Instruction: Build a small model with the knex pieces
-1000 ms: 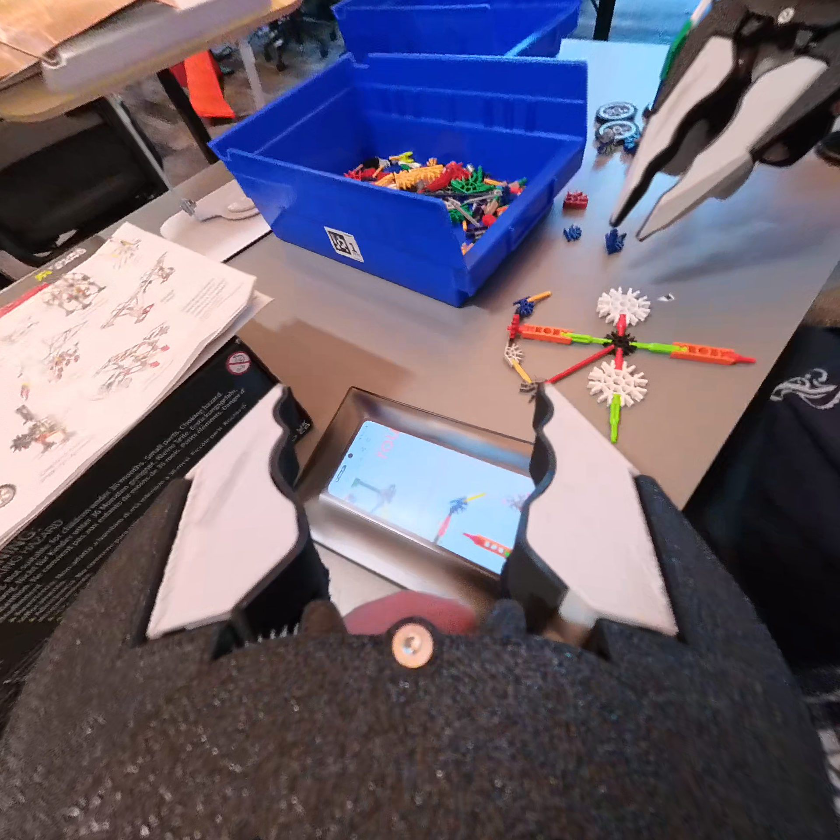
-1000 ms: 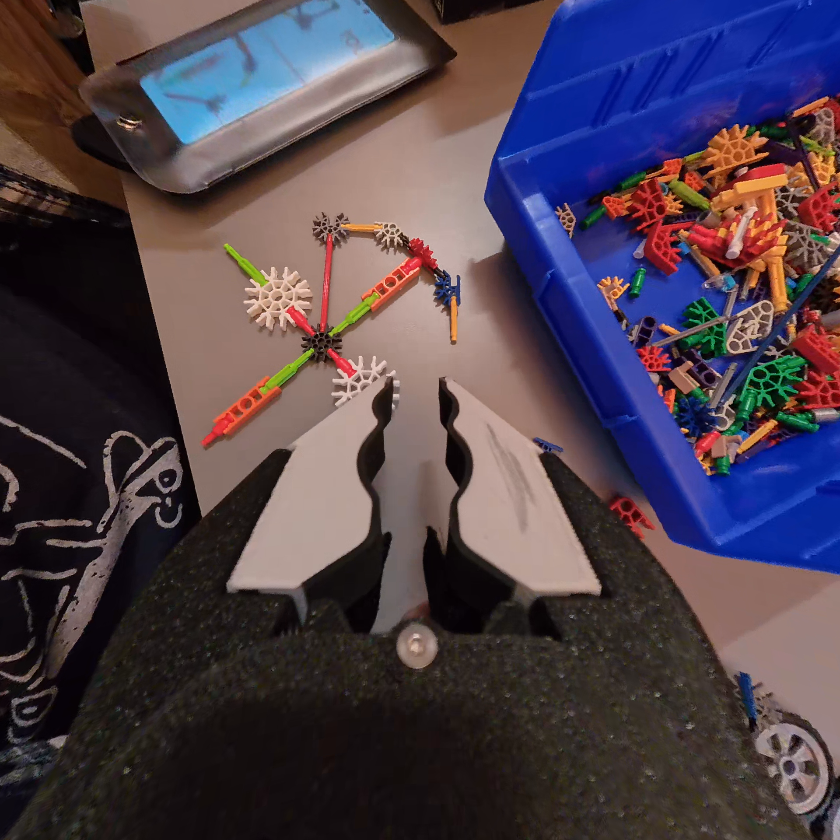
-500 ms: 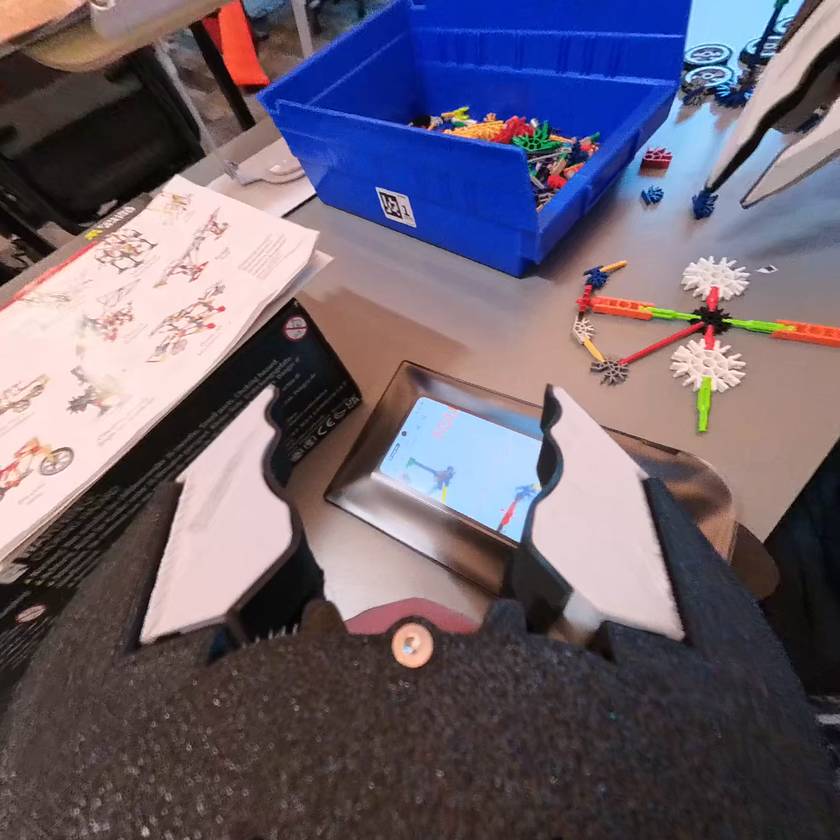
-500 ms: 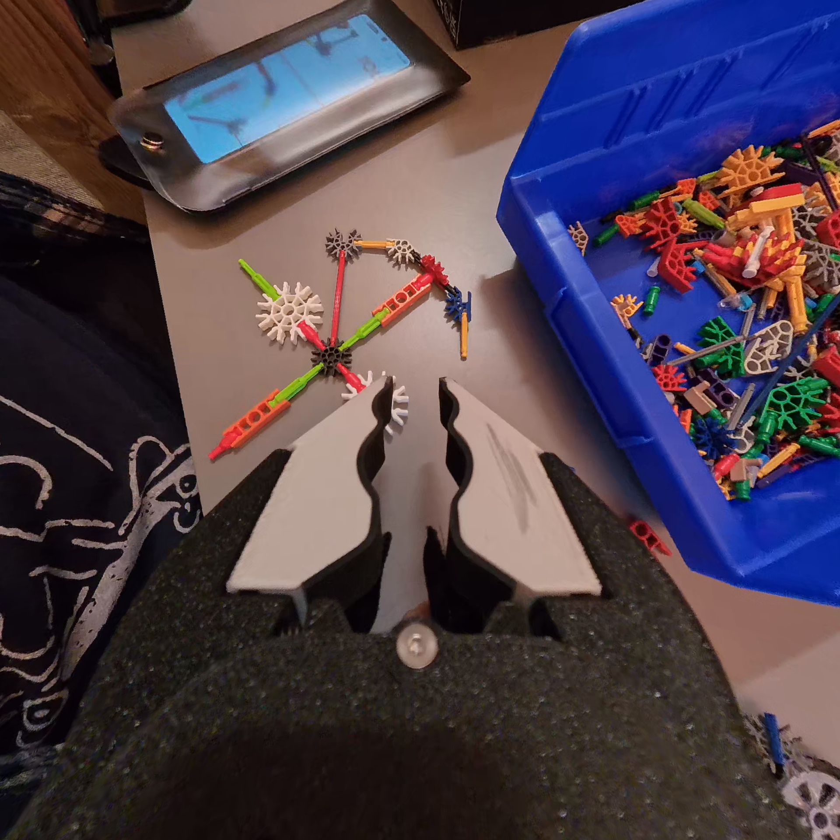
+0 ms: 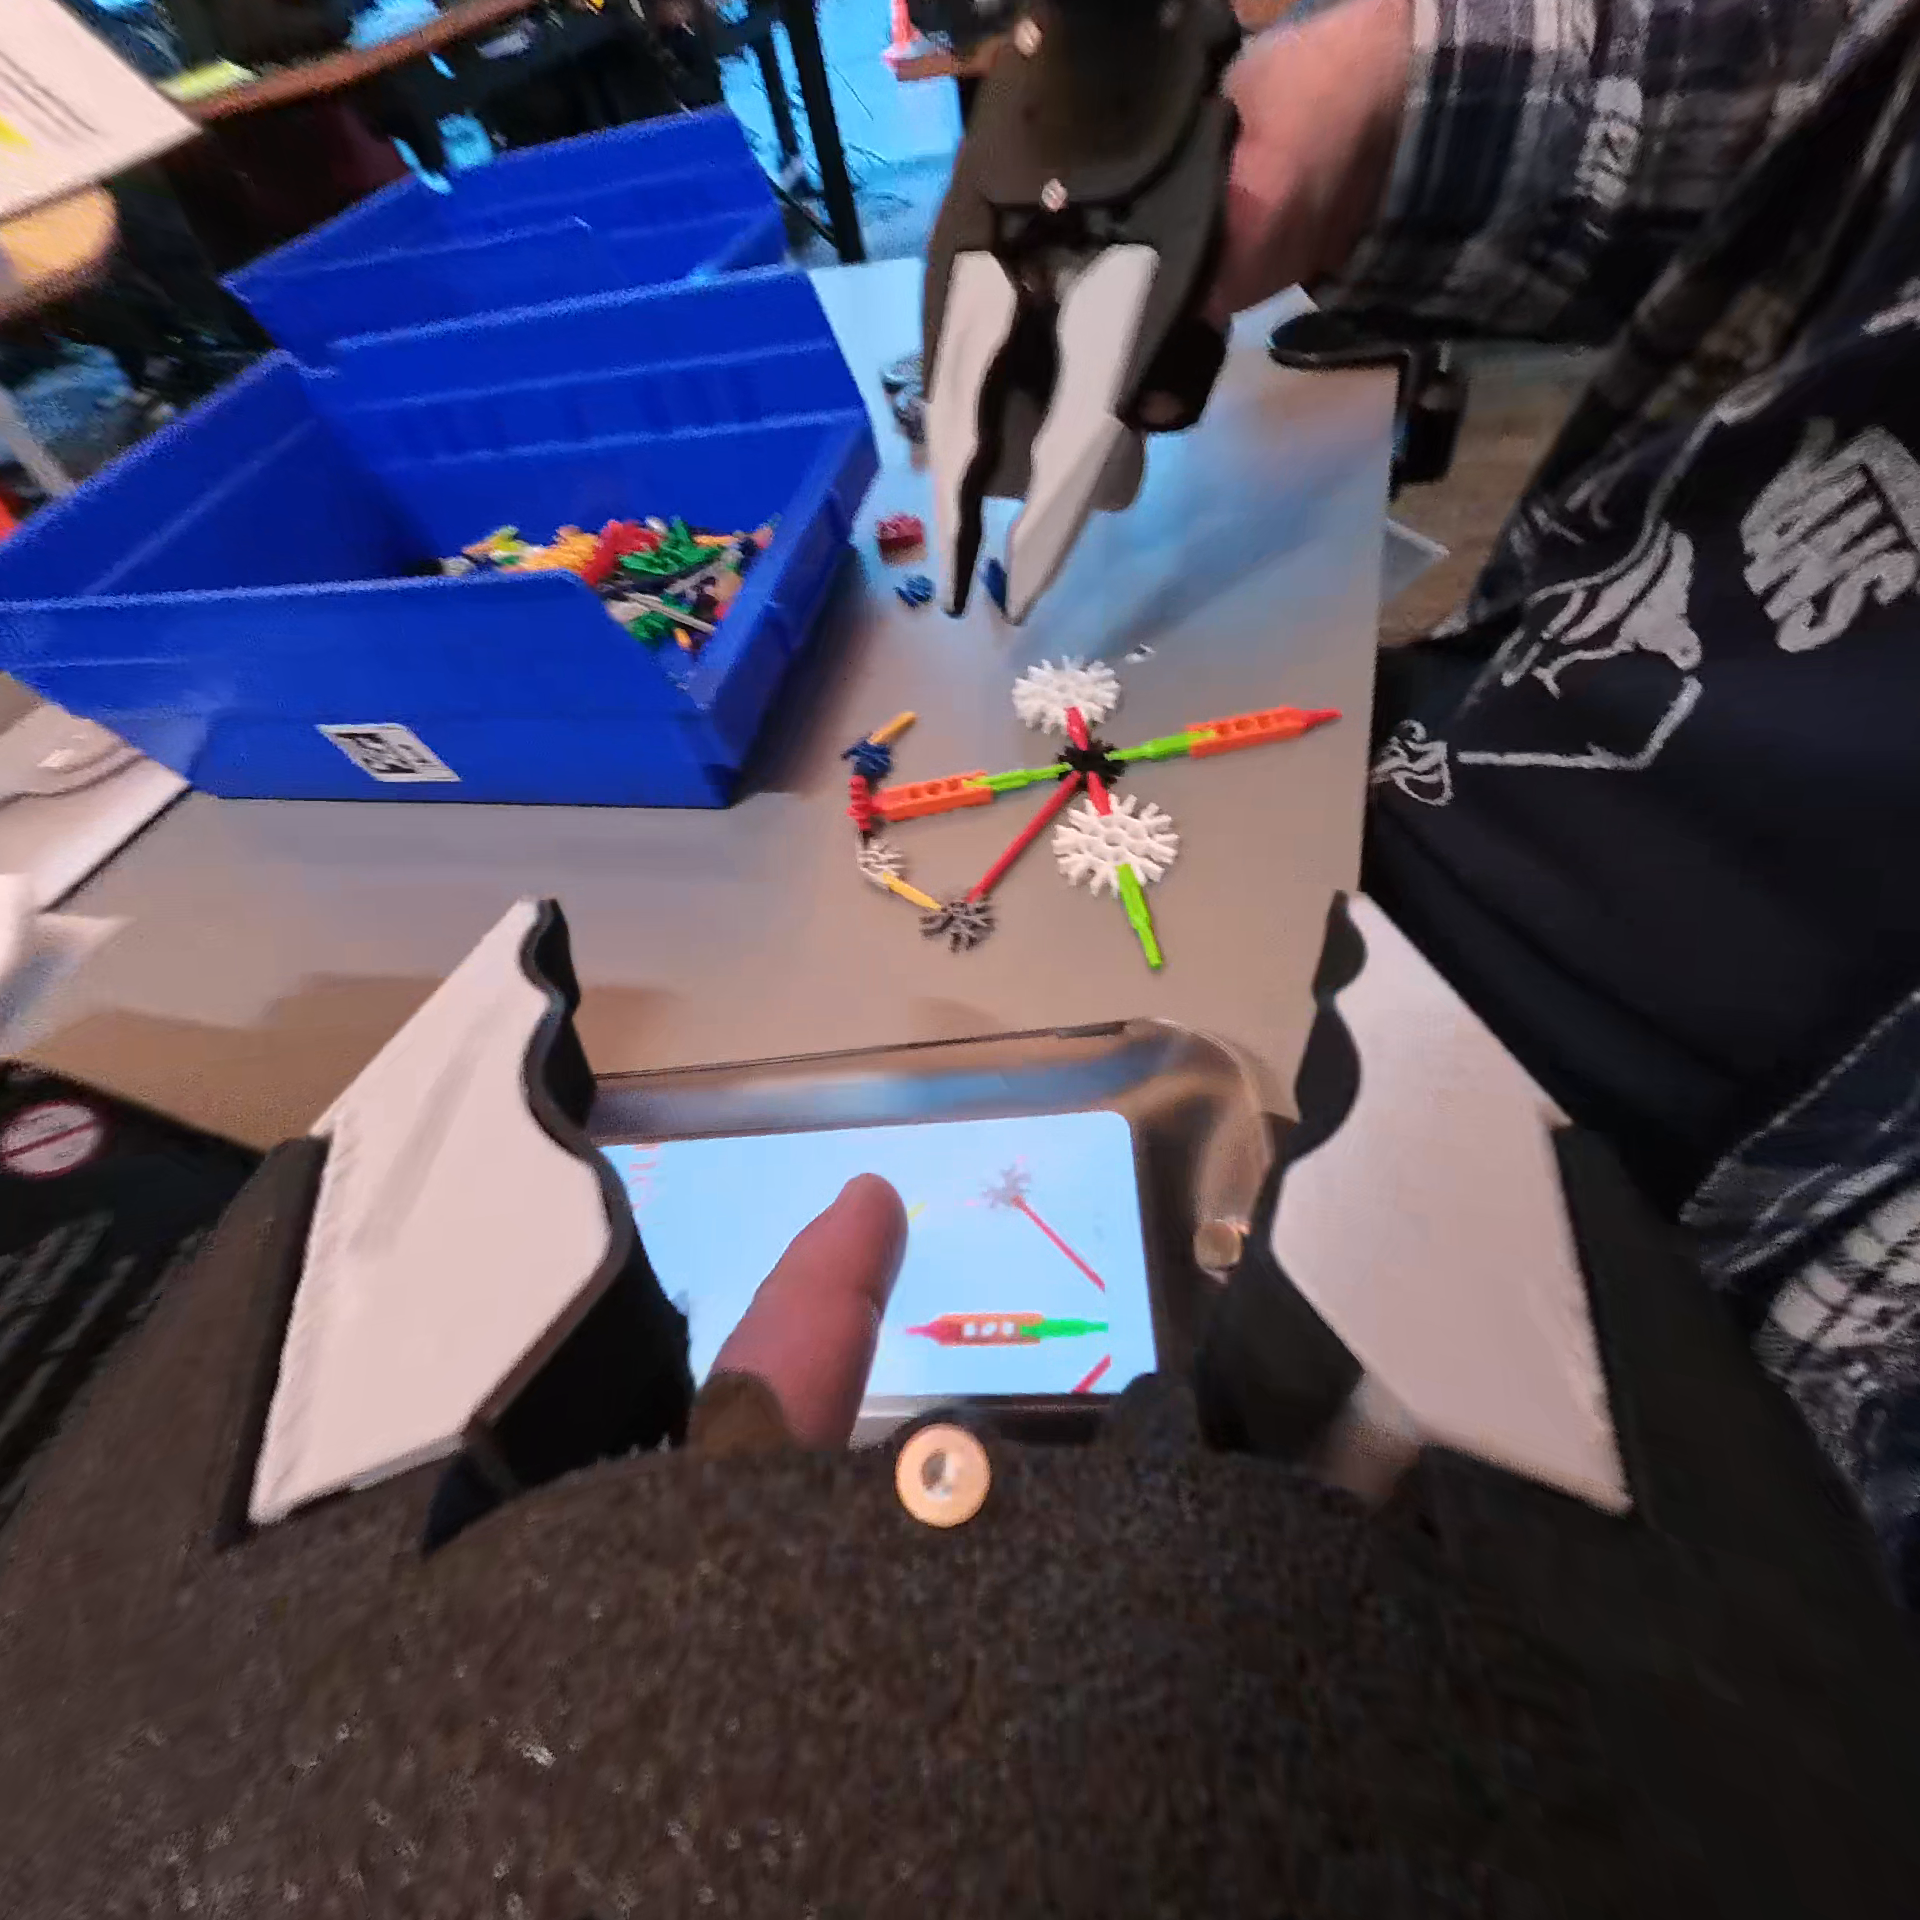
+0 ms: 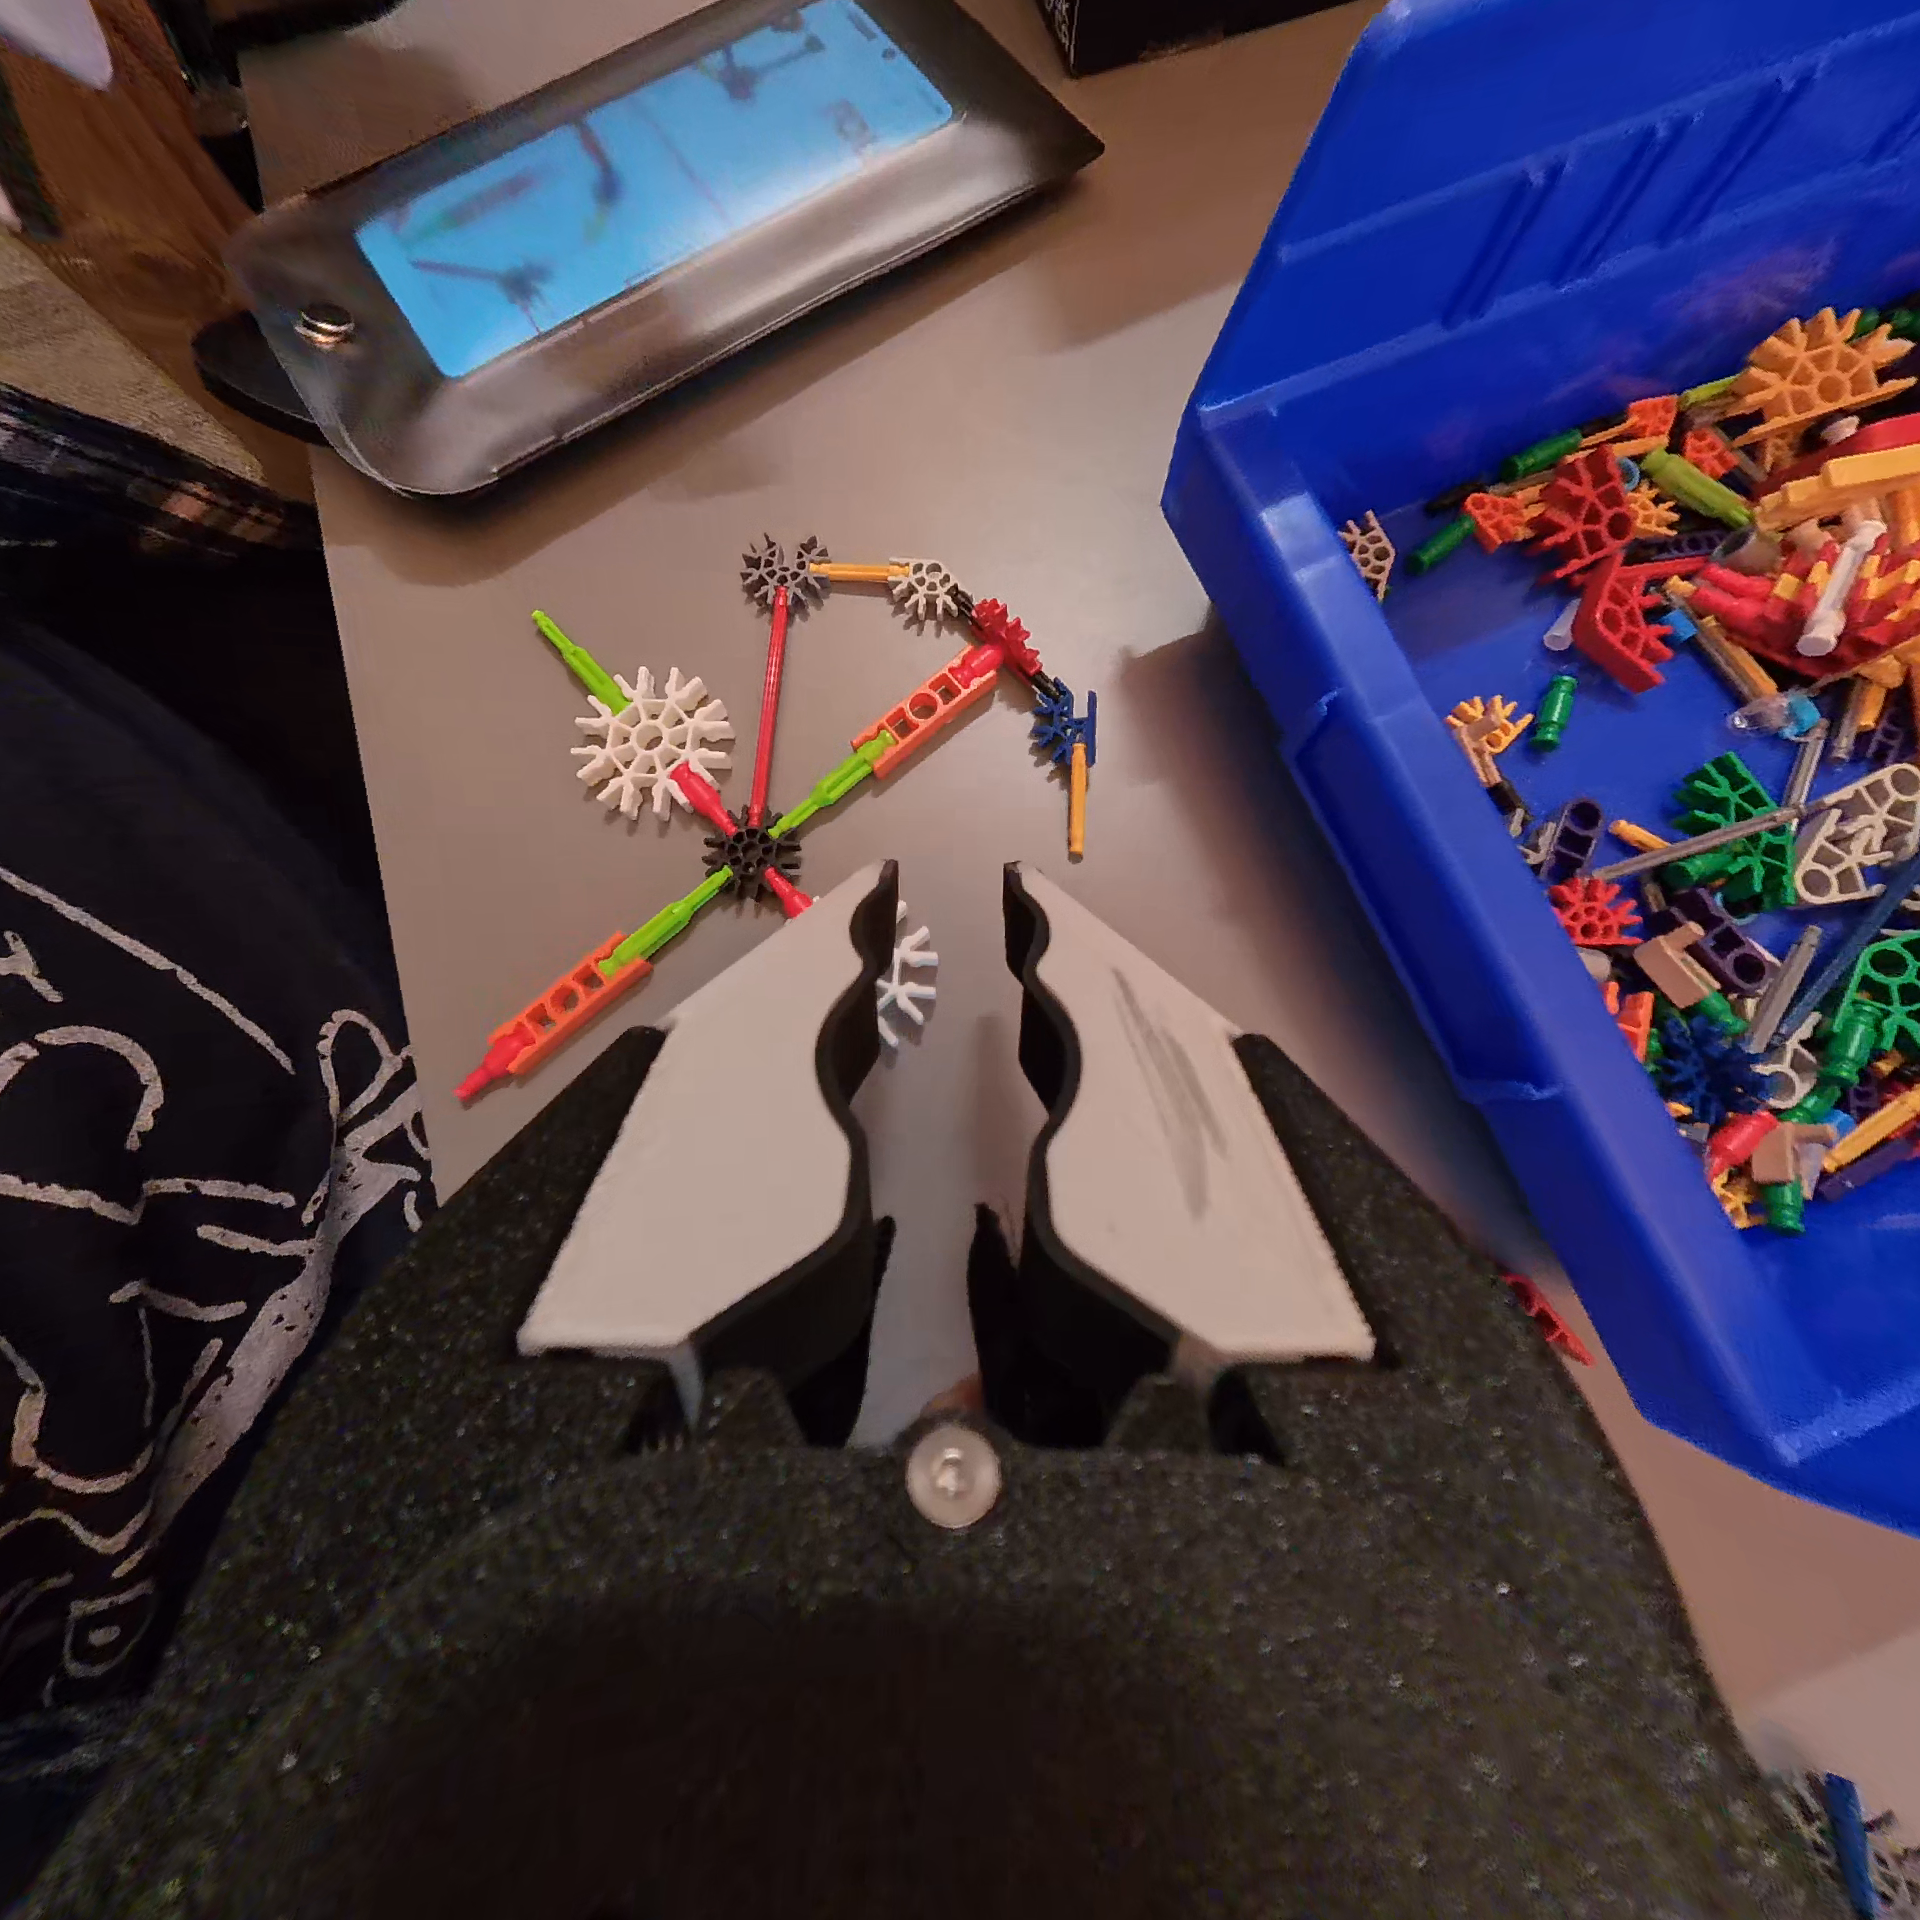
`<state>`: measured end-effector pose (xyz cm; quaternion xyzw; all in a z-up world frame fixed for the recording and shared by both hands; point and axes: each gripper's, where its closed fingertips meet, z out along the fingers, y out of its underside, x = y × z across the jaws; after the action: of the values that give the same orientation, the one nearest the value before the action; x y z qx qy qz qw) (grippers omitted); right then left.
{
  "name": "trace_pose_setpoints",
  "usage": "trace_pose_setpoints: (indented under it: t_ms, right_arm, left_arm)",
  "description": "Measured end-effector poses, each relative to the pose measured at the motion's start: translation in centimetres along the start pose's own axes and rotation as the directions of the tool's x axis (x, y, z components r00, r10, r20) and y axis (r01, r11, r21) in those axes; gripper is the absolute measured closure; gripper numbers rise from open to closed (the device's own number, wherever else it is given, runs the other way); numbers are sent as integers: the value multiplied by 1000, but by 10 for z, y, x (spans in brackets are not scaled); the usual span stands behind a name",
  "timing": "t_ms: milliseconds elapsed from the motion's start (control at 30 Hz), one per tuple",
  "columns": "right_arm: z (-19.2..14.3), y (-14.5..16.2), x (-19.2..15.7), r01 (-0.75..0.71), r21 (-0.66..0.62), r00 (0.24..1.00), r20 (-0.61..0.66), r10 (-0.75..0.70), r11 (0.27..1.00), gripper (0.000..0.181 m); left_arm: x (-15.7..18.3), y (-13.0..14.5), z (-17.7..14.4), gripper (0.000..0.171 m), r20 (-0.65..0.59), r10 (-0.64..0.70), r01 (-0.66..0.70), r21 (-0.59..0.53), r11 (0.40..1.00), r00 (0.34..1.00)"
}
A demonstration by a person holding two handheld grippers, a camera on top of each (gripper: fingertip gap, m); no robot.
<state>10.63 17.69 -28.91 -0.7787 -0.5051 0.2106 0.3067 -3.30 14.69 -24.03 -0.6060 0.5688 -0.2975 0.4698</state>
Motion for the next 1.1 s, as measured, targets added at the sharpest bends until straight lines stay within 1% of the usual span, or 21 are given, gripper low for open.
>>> trace_pose_setpoints:
  t_ms: [100,200,300,367,467,767,1000,1100]
  right_arm:
    - [2,-1,0,-4,-1,1000,2,4,1000,162]
    - [5,-1,1,-6,-7,1000,3,6,1000,161]
    - [6,0,3,-8,-13,1000,4,8,1000,162]
    - [6,0,4,-11,-14,1000,3,11,1000,162]
    - [6,1,6,-15,-15,1000,0,15,1000,162]
    - [4,-2,7,-13,-1,1000,-3,13,1000,162]
    - [-9,-9,10,-8,35,1000,-28,9,999,161]
    - [-12,-9,10,-11,43,999,-35,12,999,161]
  left_arm:
    - [14,10,11,29,-54,5,-7,-35,999,999]
    - [19,21,19,23,-80,-8,1,-85,996,997]
    - [17,37,23,18,-74,-18,7,-149,989,997]
    - [15,38,22,18,-63,-27,18,-151,988,998]
    - [7,43,20,17,-29,-7,2,-179,984,1000]
    - [7,40,19,17,-33,-21,16,-156,988,999]
    - [0,23,11,17,-3,1,-2,-98,995,1000]
    - [-4,19,6,18,21,14,-12,-98,995,1000]
